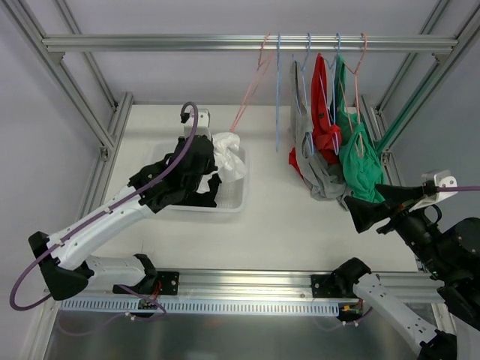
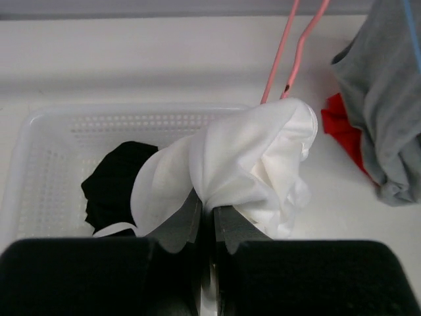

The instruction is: Remove the tank top from the hanger

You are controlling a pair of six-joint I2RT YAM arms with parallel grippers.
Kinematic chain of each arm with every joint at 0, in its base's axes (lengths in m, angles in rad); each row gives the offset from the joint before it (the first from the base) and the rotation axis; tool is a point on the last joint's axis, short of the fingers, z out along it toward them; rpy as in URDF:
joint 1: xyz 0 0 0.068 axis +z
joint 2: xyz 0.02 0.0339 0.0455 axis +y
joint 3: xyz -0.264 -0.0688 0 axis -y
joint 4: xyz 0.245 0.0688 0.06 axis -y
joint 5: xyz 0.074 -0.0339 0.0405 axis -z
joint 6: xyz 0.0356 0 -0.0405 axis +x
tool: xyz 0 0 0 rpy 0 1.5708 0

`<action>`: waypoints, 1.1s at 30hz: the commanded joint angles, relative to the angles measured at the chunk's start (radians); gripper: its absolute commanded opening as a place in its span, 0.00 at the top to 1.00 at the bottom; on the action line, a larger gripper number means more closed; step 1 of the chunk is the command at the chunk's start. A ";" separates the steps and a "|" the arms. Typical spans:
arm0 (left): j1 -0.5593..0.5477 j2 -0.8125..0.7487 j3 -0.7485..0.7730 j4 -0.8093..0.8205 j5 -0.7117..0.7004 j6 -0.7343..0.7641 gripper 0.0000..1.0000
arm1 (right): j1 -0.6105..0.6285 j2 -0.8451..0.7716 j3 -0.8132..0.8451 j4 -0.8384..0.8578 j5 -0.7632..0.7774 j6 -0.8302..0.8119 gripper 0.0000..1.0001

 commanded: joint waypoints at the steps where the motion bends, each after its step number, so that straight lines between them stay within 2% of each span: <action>1: 0.126 0.025 -0.028 -0.042 0.099 0.009 1.00 | 0.000 0.047 0.053 0.053 -0.027 -0.015 0.01; 5: 0.265 0.077 -0.096 0.013 0.248 -0.019 1.00 | 0.000 0.102 0.053 0.079 -0.029 -0.018 0.01; 10: 0.287 0.169 -0.180 0.097 0.360 -0.020 0.99 | 0.001 0.236 0.086 0.081 0.039 -0.003 0.01; 11: 0.287 0.189 -0.189 0.108 0.388 -0.023 0.91 | 0.001 0.257 0.096 0.082 0.048 0.002 0.00; 13: 0.287 0.199 -0.204 0.121 0.400 -0.035 0.60 | 0.000 0.325 0.132 0.082 0.060 0.006 0.00; 16: 0.287 0.170 -0.226 0.122 0.405 -0.046 0.58 | -0.002 0.426 0.201 0.082 0.050 0.003 0.00; 18: 0.285 0.102 -0.237 0.121 0.394 -0.052 0.46 | -0.005 0.478 0.237 0.078 0.051 -0.008 0.00; 20: 0.285 0.003 -0.263 0.121 0.381 -0.062 0.31 | -0.015 0.564 0.295 0.066 0.076 -0.011 0.01; 21: 0.285 -0.033 -0.270 0.118 0.361 -0.066 0.20 | -0.031 0.595 0.313 0.065 0.079 -0.015 0.00; 22: 0.285 -0.074 -0.289 0.114 0.352 -0.072 0.15 | -0.034 0.622 0.335 0.065 0.085 -0.018 0.01; 23: 0.285 -0.152 -0.300 0.113 0.344 -0.074 0.03 | -0.038 0.682 0.381 0.065 0.091 -0.024 0.00; 24: 0.285 -0.191 -0.307 0.108 0.341 -0.077 0.01 | -0.045 0.711 0.407 0.065 0.100 -0.034 0.01; 29: 0.285 -0.373 -0.340 0.061 0.391 -0.062 0.01 | -0.078 0.888 0.565 0.065 0.138 -0.101 0.23; 33: 0.285 -0.435 -0.355 0.019 0.440 -0.054 0.01 | -0.106 1.027 0.694 0.065 0.146 -0.123 0.40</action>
